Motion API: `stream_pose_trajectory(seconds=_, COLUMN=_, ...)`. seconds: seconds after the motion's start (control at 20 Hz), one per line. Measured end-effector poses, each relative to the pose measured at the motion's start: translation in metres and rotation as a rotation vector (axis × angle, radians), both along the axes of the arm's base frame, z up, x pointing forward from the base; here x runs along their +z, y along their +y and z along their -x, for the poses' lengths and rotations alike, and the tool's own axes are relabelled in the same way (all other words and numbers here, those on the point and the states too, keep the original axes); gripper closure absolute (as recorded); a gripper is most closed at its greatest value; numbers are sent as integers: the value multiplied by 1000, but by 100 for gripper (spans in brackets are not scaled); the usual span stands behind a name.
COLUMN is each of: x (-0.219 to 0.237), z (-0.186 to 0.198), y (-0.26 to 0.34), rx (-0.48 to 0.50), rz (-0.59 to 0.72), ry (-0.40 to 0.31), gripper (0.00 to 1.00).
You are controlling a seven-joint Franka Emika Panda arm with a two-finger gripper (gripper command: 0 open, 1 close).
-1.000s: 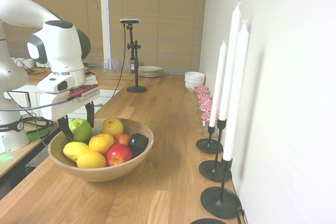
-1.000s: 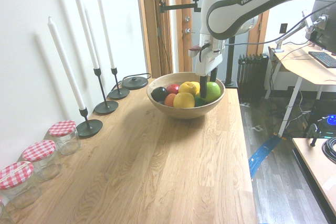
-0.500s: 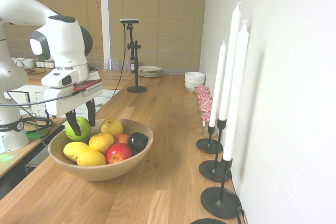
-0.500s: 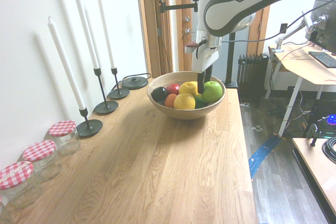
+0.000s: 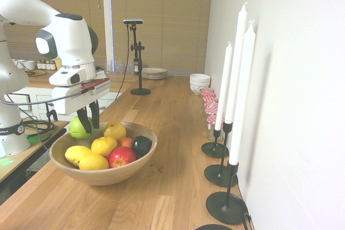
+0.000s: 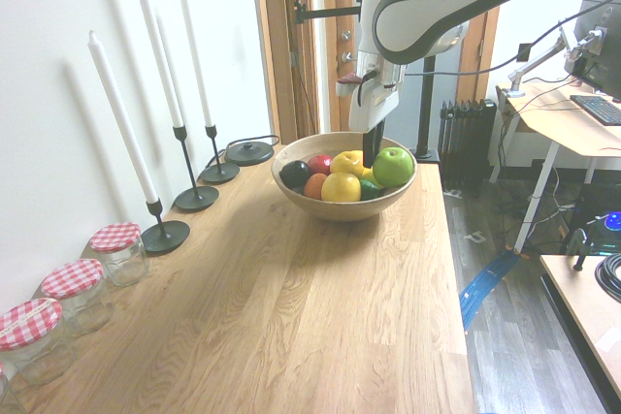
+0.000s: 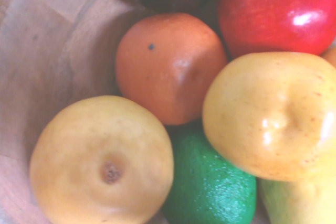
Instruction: Take green apple out of the basket
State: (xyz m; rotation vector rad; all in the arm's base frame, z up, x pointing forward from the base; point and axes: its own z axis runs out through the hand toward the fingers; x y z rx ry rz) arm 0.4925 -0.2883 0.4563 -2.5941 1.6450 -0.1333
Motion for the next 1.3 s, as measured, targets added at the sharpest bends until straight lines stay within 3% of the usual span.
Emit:
stream_pose_trajectory(seconds=0.25, x=0, z=1, y=-2, rx=-4, rz=-1, ry=1, gripper=100)
stream_pose_trajectory(seconds=0.3, x=0, z=1, y=-2, rx=-4, rz=-1, ry=2, gripper=0)
stream_pose_trajectory(seconds=0.65, x=5, z=2, y=1, rx=1, rz=-5, ry=3, gripper=0)
stream_pose_trajectory(seconds=1.1, x=69, z=19, y=20, rx=35, rz=-6, ry=-41, gripper=0)
stream_pose_trajectory(seconds=1.3, x=78, z=26, y=23, rx=44, rz=-6, ry=-29, gripper=0)
